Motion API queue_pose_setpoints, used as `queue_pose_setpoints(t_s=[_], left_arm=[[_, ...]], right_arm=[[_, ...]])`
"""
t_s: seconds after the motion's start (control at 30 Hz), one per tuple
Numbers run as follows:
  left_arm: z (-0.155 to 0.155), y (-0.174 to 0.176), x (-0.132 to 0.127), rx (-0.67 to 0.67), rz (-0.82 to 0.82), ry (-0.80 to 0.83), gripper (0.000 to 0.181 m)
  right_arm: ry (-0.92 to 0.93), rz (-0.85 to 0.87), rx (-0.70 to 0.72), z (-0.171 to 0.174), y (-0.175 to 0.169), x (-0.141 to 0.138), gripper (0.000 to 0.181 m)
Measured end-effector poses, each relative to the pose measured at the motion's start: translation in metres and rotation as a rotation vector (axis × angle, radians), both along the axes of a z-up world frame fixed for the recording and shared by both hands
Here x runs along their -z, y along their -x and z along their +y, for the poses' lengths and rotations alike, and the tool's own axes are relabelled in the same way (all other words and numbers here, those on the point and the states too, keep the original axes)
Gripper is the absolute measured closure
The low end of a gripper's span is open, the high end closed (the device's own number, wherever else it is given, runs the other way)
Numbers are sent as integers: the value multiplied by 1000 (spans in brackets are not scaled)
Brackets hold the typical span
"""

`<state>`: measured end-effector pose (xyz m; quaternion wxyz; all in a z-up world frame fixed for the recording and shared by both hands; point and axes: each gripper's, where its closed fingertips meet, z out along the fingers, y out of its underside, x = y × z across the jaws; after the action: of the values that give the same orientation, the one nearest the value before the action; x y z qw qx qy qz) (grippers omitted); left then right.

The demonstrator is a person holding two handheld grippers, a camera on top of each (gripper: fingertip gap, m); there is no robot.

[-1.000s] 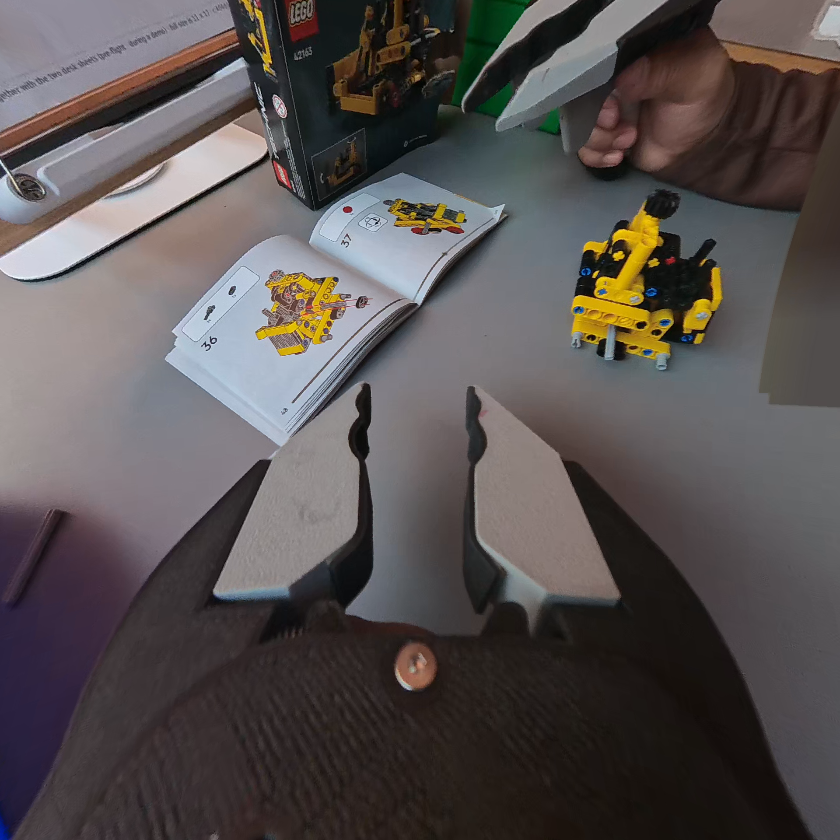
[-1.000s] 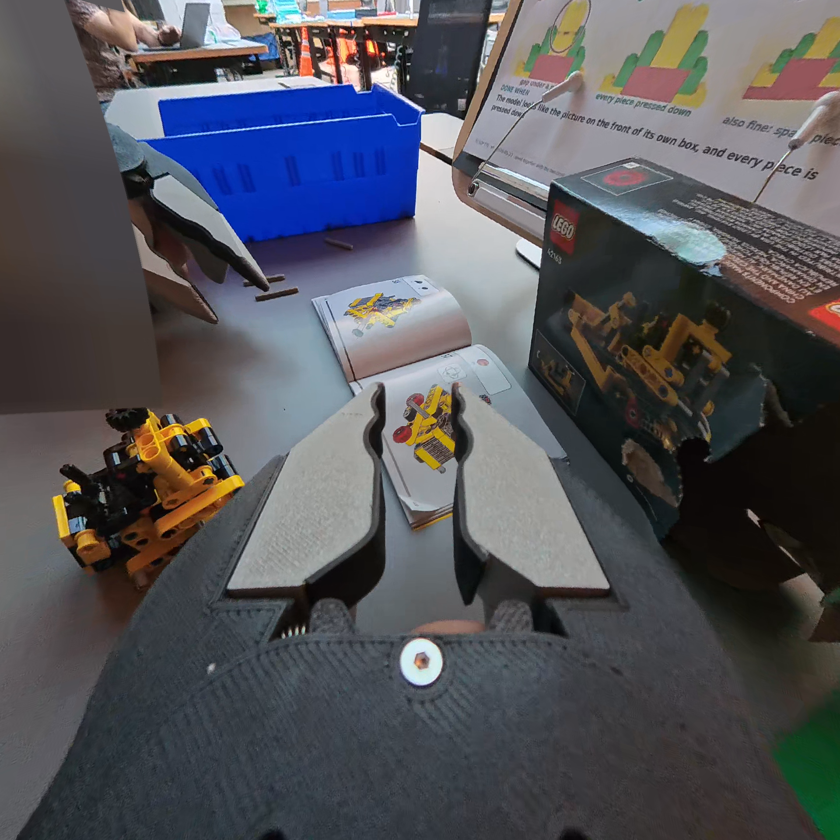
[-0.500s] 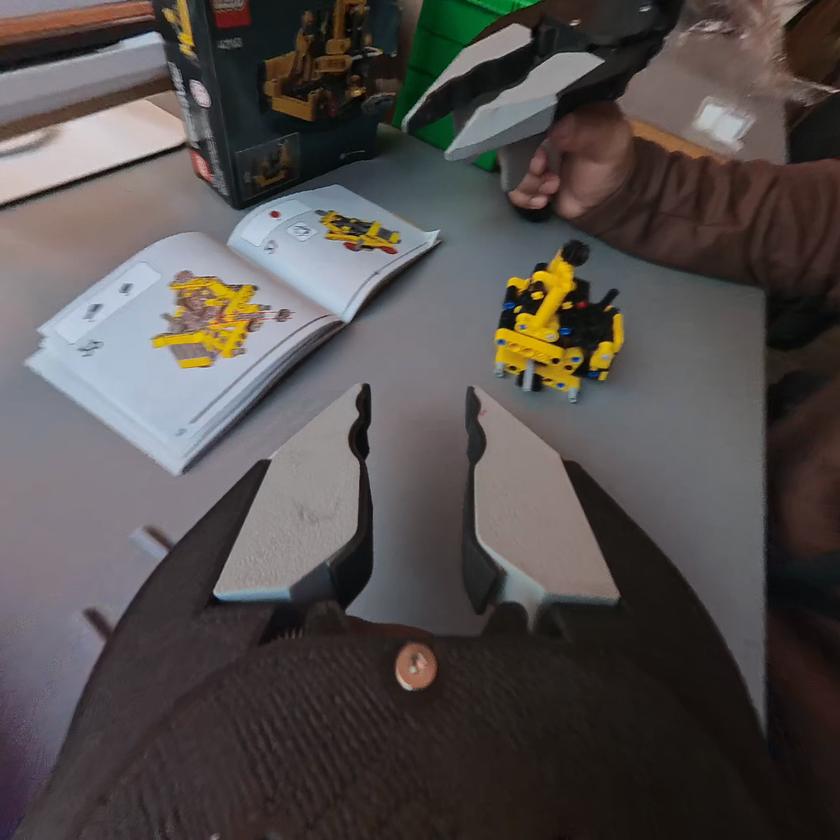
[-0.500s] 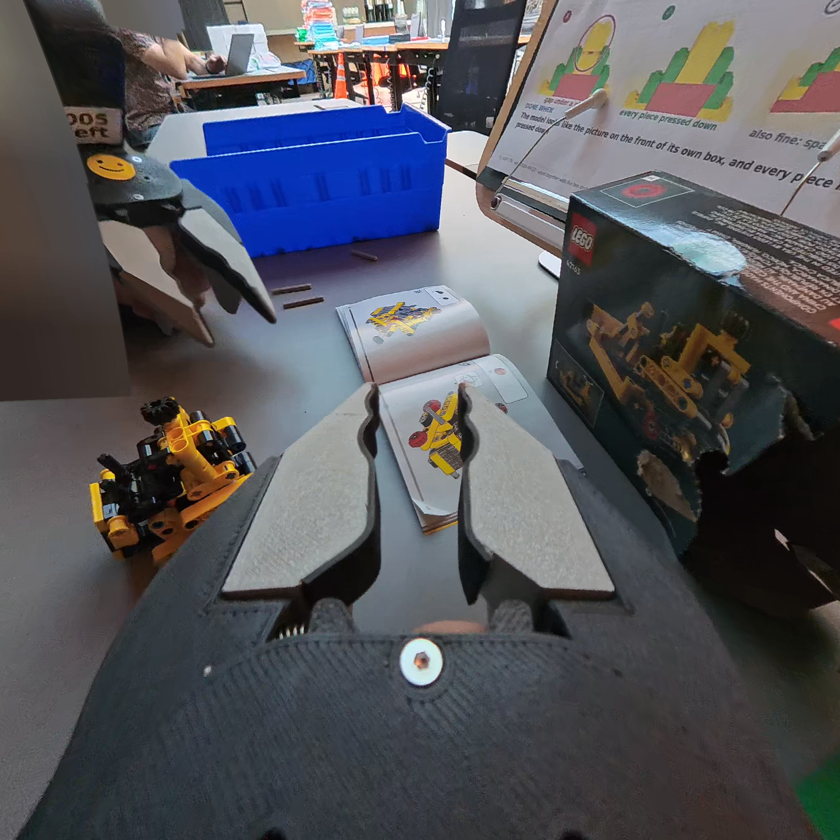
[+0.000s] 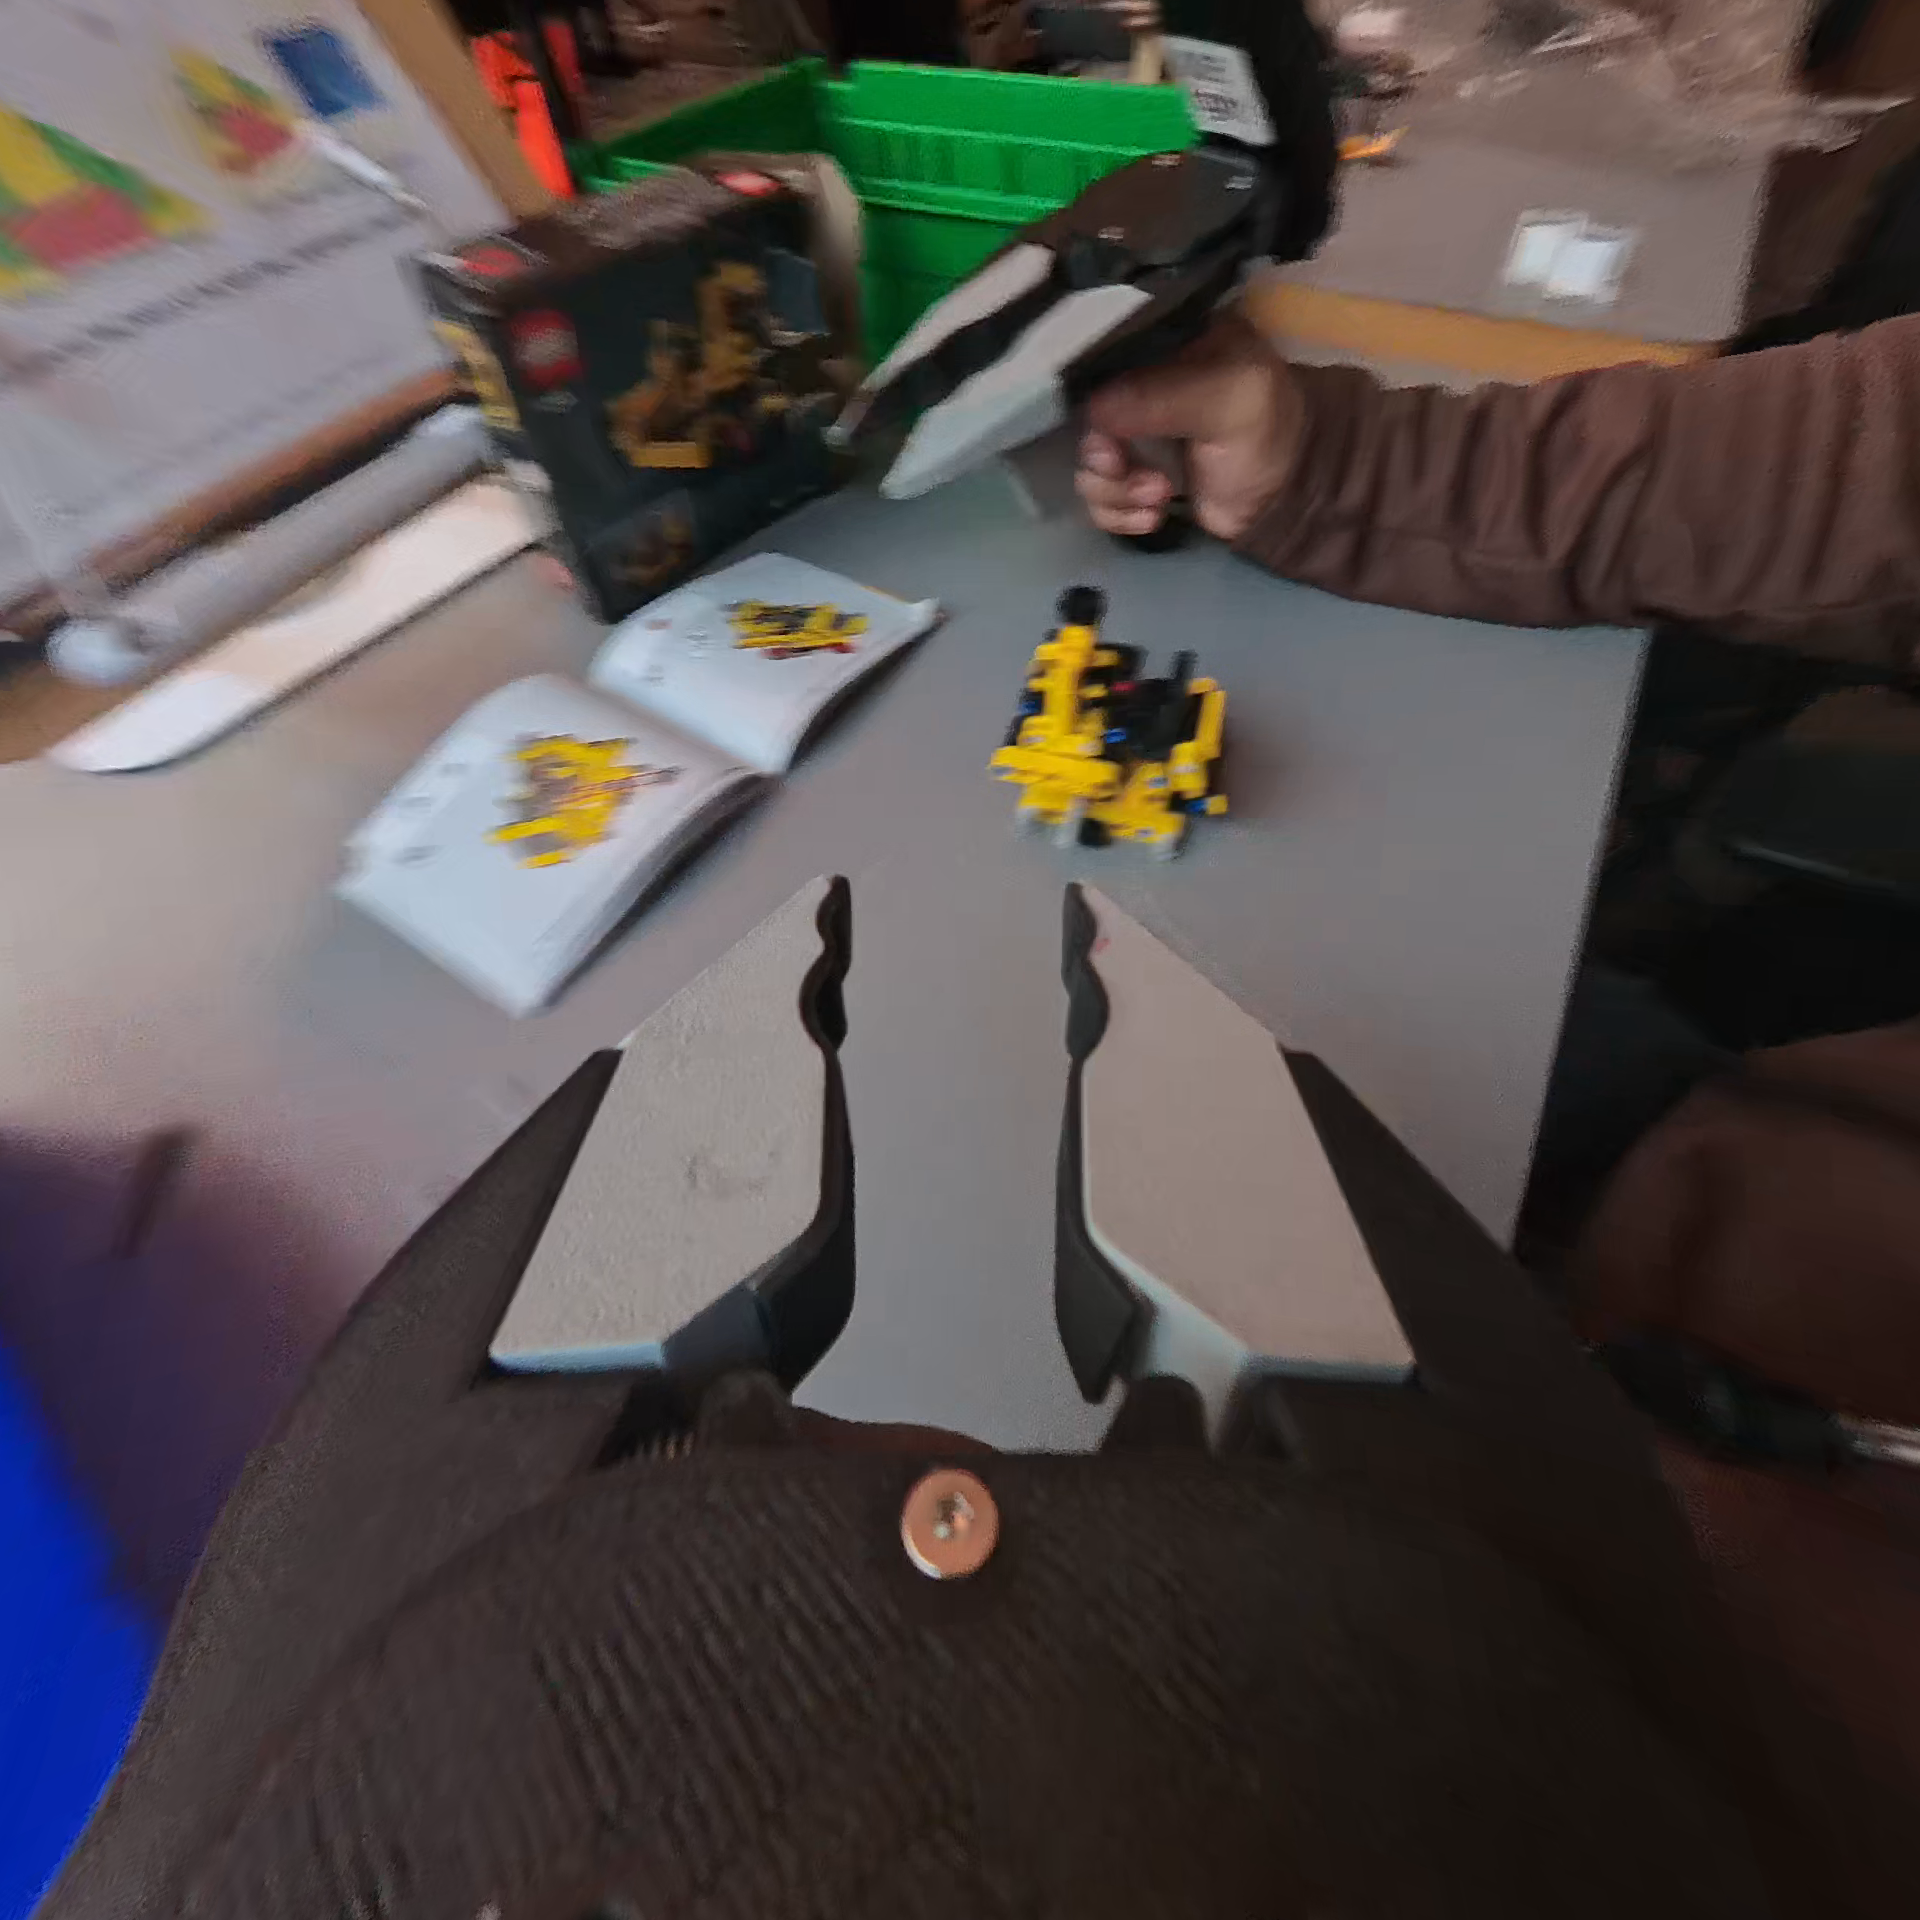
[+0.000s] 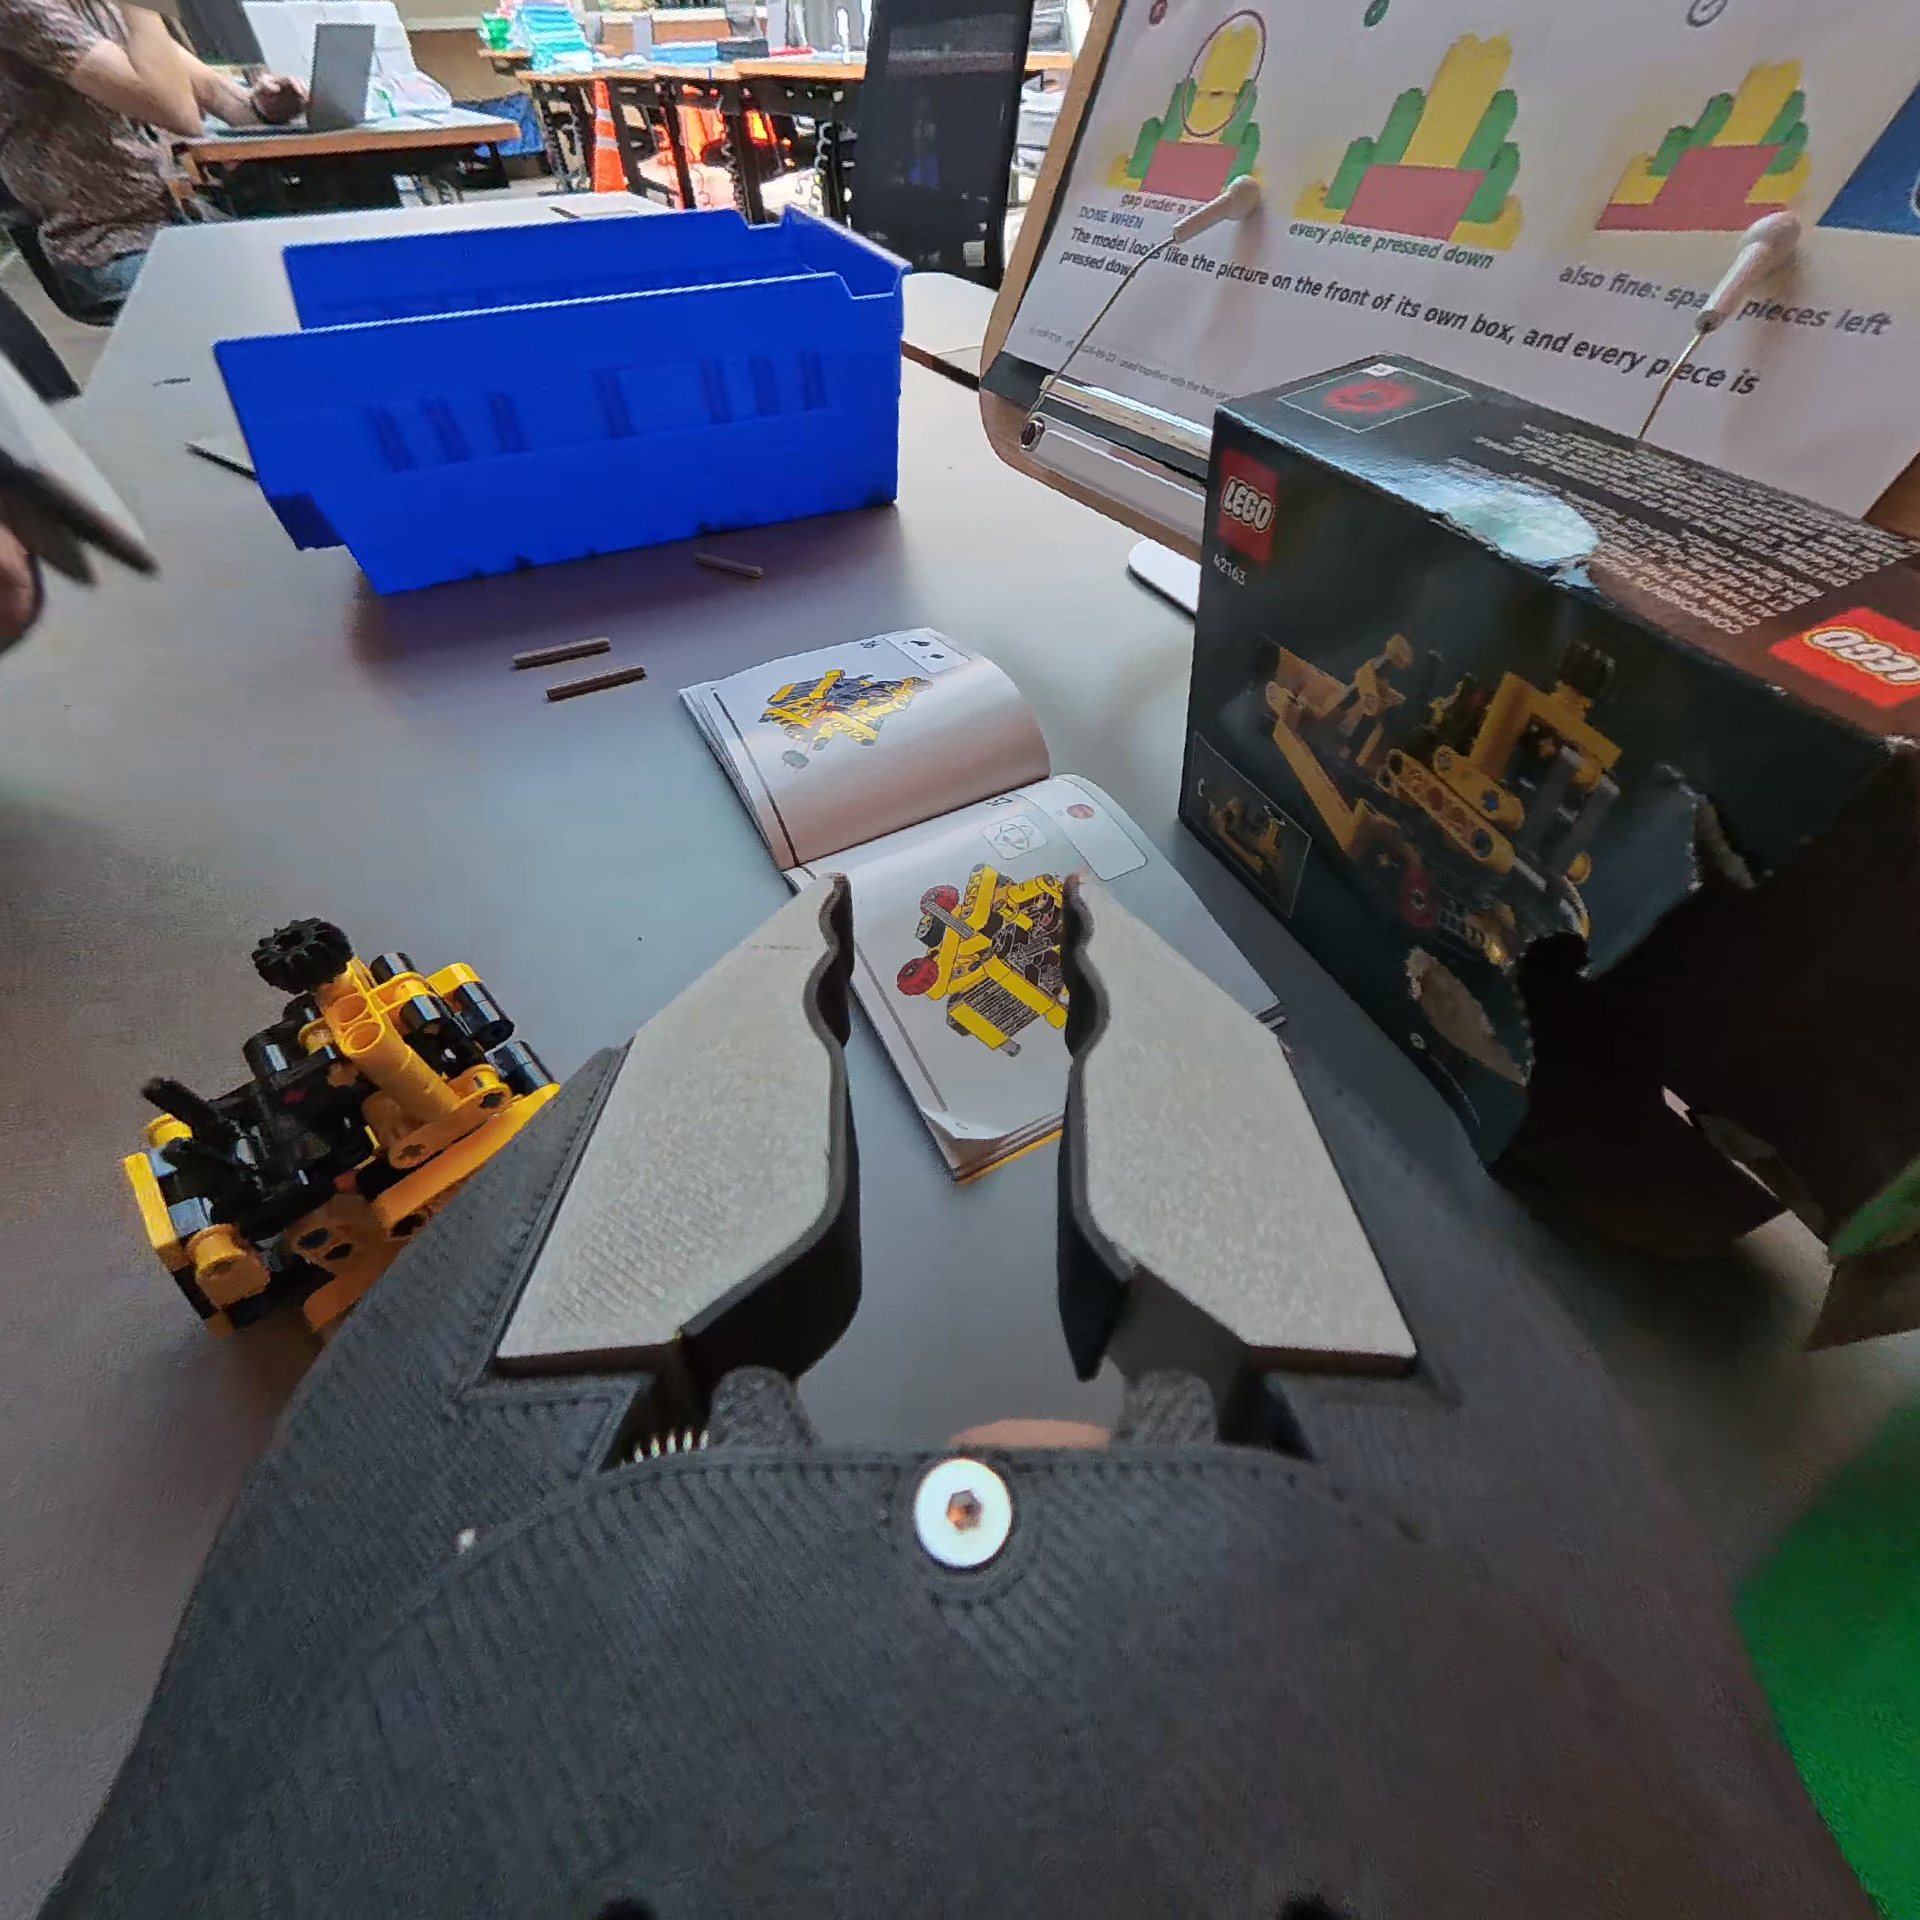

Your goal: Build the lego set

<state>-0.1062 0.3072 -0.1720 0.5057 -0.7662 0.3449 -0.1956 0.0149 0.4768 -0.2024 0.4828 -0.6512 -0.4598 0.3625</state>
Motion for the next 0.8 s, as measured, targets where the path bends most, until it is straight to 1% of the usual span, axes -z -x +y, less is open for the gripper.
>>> queue_pose_setpoints(t_s=[0.03, 0.1, 0.13, 0.17, 0.2, 0.23, 0.27, 0.33, 0.37, 0.43, 0.5, 0.6, 0.7, 0.77, 0.8], left_arm=[[3, 34, -17, -76, 45, -35, 145], [13, 115, -51, -233, 139, -64, 149], [20, 161, -63, -313, 199, -51, 151], [29, 206, -69, -391, 266, -20, 151], [38, 244, -66, -429, 325, 41, 151], [47, 272, -54, -423, 373, 130, 150], [55, 294, -38, -406, 415, 220, 150], [74, 332, -3, -427, 524, 370, 150], [80, 342, 13, -420, 578, 438, 149], [88, 351, 38, -377, 673, 532, 149], [96, 355, 56, -352, 744, 601, 150], [97, 355, 79, -313, 784, 715, 149], [97, 361, 91, -307, 825, 778, 151], [102, 358, 90, -311, 797, 775, 158], [101, 359, 91, -313, 801, 785, 166]], right_arm=[[-1, -2, 4, -1, 1, 0, 145], [-1, -16, 6, -2, 2, 2, 145], [4, -25, 4, -1, 3, 4, 145], [12, -32, -1, -2, 4, 5, 145], [19, -35, -4, -1, 4, 6, 145], [24, -36, -7, -2, 4, 6, 145], [27, -34, -9, -2, 4, 6, 145], [29, -30, -11, -2, 4, 6, 145], [29, -29, -11, -2, 4, 5, 146], [25, -28, -12, -2, 4, 5, 146], [22, -26, -16, -3, 4, 5, 146], [26, -21, -27, -4, 4, 4, 147], [32, -11, -41, -6, 4, 3, 147], [38, -2, -49, -7, 4, 2, 148], [40, 2, -53, -7, 4, 1, 148]])
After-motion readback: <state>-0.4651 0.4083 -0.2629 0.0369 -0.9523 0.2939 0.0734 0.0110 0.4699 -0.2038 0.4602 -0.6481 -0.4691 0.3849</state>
